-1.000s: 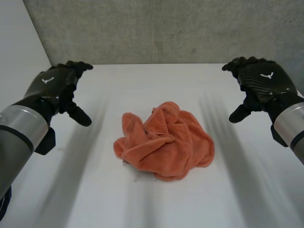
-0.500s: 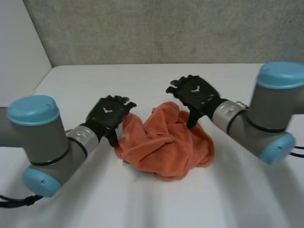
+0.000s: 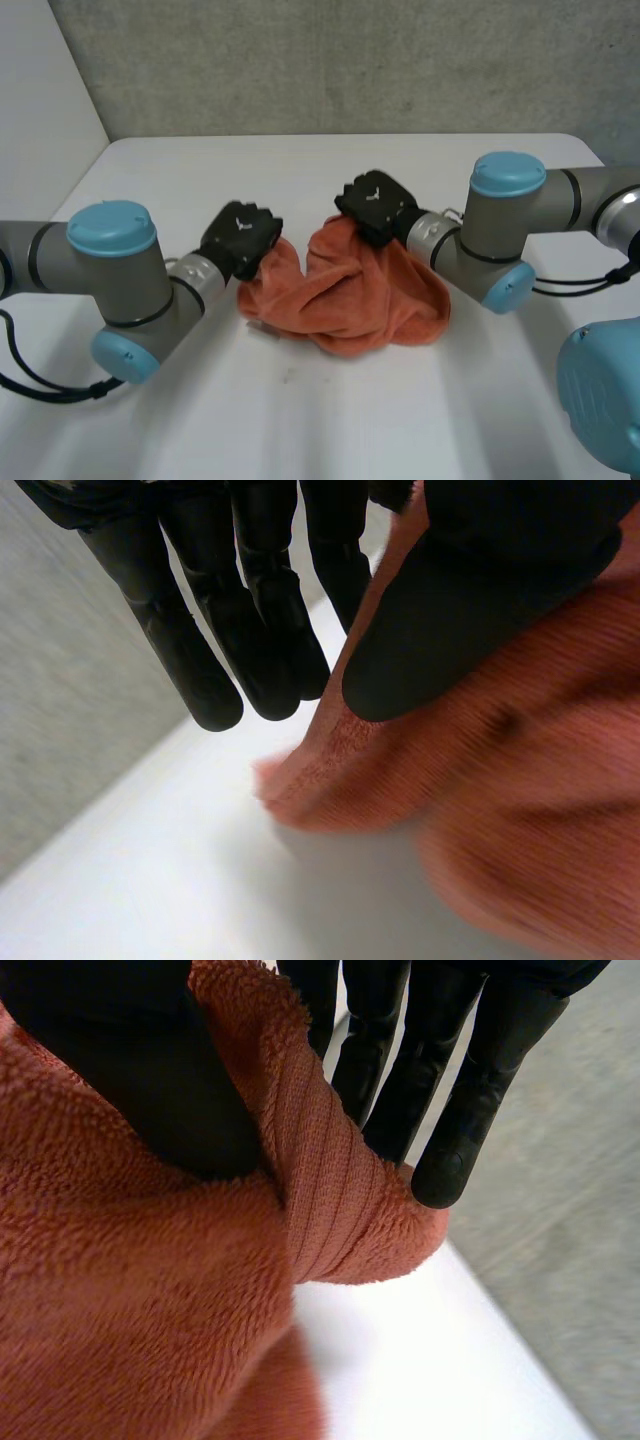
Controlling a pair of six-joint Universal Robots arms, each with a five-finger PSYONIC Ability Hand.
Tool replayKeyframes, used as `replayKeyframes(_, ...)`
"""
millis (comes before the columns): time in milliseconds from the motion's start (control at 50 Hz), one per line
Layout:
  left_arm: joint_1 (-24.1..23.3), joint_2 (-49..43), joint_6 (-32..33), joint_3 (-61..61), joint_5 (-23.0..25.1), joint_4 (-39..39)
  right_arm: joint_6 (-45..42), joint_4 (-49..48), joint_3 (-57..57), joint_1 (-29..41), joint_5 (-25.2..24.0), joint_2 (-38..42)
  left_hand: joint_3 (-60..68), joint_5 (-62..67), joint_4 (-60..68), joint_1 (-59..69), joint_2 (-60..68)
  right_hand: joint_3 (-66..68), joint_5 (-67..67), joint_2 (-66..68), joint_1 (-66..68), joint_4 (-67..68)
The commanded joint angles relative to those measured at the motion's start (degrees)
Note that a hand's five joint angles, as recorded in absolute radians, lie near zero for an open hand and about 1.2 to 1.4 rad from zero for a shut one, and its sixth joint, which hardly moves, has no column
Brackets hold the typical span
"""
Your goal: Fold the laundry
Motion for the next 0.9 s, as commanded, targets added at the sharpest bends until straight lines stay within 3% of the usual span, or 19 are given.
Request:
replayKeyframes(20, 0.3, 2.1, 0.0, 3.9, -3.1, 7.8, 0.1, -4.8, -11.6, 0.0, 9.0, -0.2, 13.2, 13.6, 13.2, 14.5, 13.2, 12.8, 15.8, 12.5, 24.7, 12.0)
replayKeyframes(40, 0.4, 3.3, -0.1, 5.3, -4.4, 10.0, 0.4, -7.4, -13.6, -0.1, 13.2, -1.6, 13.2, 13.6, 13.2, 14.5, 13.2, 12.8, 15.8, 12.5, 24.7, 12.0)
replayKeyframes(60, 0.6, 4.3, -0.3, 7.0, -6.1, 12.1, 0.4, -7.4, -13.7, -0.1, 13.3, -1.6, 13.2, 13.6, 13.2, 14.5, 13.2, 12.8, 15.8, 12.5, 24.7, 12.0)
replayKeyframes(100, 1.0, 5.4, -0.4, 8.7, -7.9, 14.4, 2.1, -13.3, -14.3, -0.3, 21.1, -6.8, 13.2, 13.6, 13.2, 14.5, 13.2, 12.8, 15.8, 12.5, 24.7, 12.0)
replayKeyframes(160, 2.0, 7.7, -0.5, 11.3, -12.8, 18.7, 3.8, -16.4, -12.5, -0.6, 23.9, -9.7, 13.2, 13.6, 13.2, 14.5, 13.2, 12.8, 15.8, 12.5, 24.7, 12.0)
replayKeyframes(200, 2.8, 9.1, -0.6, 11.7, -15.1, 20.0, 7.2, -20.8, -5.4, -0.8, 25.5, -16.1, 13.2, 13.6, 13.2, 14.5, 13.2, 12.8, 15.8, 12.5, 24.7, 12.0)
replayKeyframes(280, 3.2, 11.9, -0.9, 9.7, -18.8, 20.8, 7.9, -23.8, 4.4, -1.0, 25.6, -22.8, 13.2, 13.6, 13.2, 14.5, 13.2, 12.8, 15.8, 12.5, 24.7, 12.0)
replayKeyframes(360, 3.2, 13.3, -0.8, 5.8, -19.2, 20.6, 7.9, -24.3, 16.7, -3.3, 25.5, -28.5, 13.2, 13.6, 13.2, 14.5, 13.2, 12.8, 15.8, 12.5, 24.7, 12.0)
replayKeyframes(500, 2.7, 15.7, -0.9, -6.3, -19.1, 20.2, 7.8, -23.7, 33.4, -6.2, 23.8, -30.6, 13.2, 13.6, 13.2, 14.5, 13.2, 12.8, 15.8, 12.5, 24.7, 12.0)
replayKeyframes(600, 2.5, 19.4, -0.8, -21.3, -19.1, 19.7, 6.8, -22.0, 44.7, -9.3, 20.9, -32.0, 13.2, 13.6, 13.2, 14.5, 13.2, 12.8, 15.8, 12.5, 24.7, 12.0)
replayKeyframes(720, 2.3, 22.5, -0.3, -29.0, -19.0, 16.9, -1.3, -13.7, 54.3, -14.8, 17.8, -35.3, 13.2, 13.6, 13.2, 14.5, 13.2, 12.8, 15.8, 12.5, 24.7, 12.0)
replayKeyframes(760, 1.5, 24.1, -0.8, -31.0, -19.0, 13.1, -2.7, -12.3, 55.2, -15.7, 17.5, -35.4, 13.2, 13.6, 13.2, 14.5, 13.2, 9.7, 12.6, 9.3, 21.6, 8.9)
replayKeyframes(780, 1.5, 24.1, -0.8, -31.0, -19.0, 13.1, -3.8, -11.3, 55.7, -16.0, 17.3, -35.5, 13.2, 13.6, 13.2, 14.5, 13.2, -4.6, -1.7, -5.0, 7.3, -5.5)
replayKeyframes(800, 0.9, 24.6, -1.0, -31.5, -19.1, 10.9, -3.8, -11.3, 55.7, -16.0, 17.3, -35.5, 13.2, 13.6, 13.2, 14.5, 13.2, -4.8, -1.8, -5.1, 7.1, -5.6)
replayKeyframes(840, 0.4, 24.9, -1.1, -31.6, -19.2, 8.7, -4.9, -9.9, 55.3, -16.1, 17.7, -35.7, 13.2, 13.6, 13.2, 14.5, 13.2, -32.7, -29.8, -33.1, -20.8, -33.5)
replayKeyframes(900, 0.1, 25.0, -1.1, -31.7, -19.3, 6.2, -4.2, -8.3, 54.9, -16.1, 17.5, -37.4, 13.2, 13.6, 13.2, 14.5, 13.2, -42.6, -39.7, -43.0, -30.7, -43.4)
